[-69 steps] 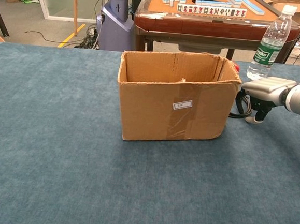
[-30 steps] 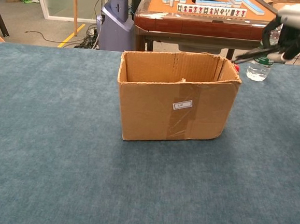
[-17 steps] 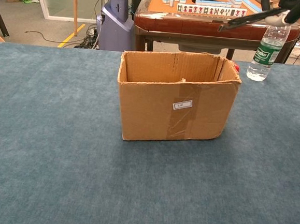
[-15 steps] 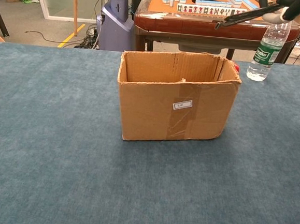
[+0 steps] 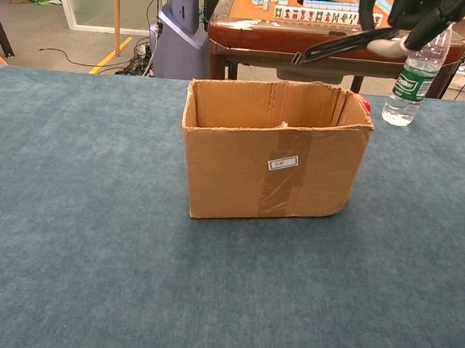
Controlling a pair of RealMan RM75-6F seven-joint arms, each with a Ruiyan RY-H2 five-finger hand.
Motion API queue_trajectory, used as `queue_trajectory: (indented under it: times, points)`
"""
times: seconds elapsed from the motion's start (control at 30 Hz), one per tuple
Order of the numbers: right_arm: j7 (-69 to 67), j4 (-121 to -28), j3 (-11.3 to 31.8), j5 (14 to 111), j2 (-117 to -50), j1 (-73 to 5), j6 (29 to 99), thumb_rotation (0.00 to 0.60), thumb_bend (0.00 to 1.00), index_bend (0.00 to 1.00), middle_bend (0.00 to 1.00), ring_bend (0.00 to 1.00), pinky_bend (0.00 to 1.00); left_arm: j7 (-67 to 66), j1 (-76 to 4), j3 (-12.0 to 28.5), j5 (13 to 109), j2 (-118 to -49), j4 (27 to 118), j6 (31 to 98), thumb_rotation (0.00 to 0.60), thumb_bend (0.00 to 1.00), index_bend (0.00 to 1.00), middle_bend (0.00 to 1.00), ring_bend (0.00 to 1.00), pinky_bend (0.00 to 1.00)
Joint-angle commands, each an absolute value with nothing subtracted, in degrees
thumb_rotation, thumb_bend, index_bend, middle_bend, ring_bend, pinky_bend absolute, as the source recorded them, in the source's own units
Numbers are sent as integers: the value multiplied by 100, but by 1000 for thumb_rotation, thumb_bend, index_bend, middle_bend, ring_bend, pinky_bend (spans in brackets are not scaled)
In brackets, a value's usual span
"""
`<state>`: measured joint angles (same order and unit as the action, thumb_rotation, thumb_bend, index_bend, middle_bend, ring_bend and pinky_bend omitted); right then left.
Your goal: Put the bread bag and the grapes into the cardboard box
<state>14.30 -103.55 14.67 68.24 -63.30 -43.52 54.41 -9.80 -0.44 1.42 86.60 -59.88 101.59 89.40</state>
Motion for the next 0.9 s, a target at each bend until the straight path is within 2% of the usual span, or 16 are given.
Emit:
queue_trajectory:
  times: [0.03, 0.33, 0.43, 0.53, 0.6, 0.73, 0.83, 0.9]
  points:
    - [1209, -10342, 1428, 6873, -6396, -4393, 5314, 600, 433, 725, 1000, 1000, 1000, -982, -42, 141, 8656, -5985, 10161, 8939, 600, 0, 145, 119, 111, 298]
    - [199, -10214, 1351, 7017, -6544, -4519, 4740, 600, 425, 725, 1000, 1000, 1000, -979, -31, 132, 8656, -5975, 10177, 8945, 600, 0, 146, 119, 111, 299]
    - [-49, -10132, 1307, 7089, -6580, -4583, 4528, 600, 356, 715, 1000, 1000, 1000, -985, -28, 127, 8680, -5971, 10188, 8955, 600, 0, 146, 119, 111, 299]
    - [-193, -10042, 1262, 7193, -6641, -4629, 4424, 600, 106, 591, 1000, 1000, 1000, -988, -23, 126, 8680, -5967, 10193, 8962, 600, 0, 146, 119, 111, 299]
    - [-370, -10032, 1250, 7237, -6653, -4648, 4344, 600, 1, 443, 1000, 1000, 1000, -980, -21, 128, 8676, -5964, 10194, 8963, 600, 0, 146, 119, 111, 299]
    - [-750, -10064, 1283, 7373, -6597, -4632, 4328, 600, 0, 242, 1000, 1000, 1000, -972, -20, 129, 8675, -5958, 10194, 8962, 600, 0, 146, 119, 111, 299]
    - [-900, -10027, 1332, 7564, -6598, -4527, 4639, 600, 0, 203, 1000, 989, 999, -973, -19, 127, 8680, -5959, 10192, 8965, 600, 0, 146, 119, 111, 299]
    - [-882, -9997, 1371, 7622, -6573, -4457, 4862, 600, 0, 203, 977, 943, 977, -986, -20, 124, 8680, -5962, 10187, 8958, 600, 0, 146, 119, 111, 299]
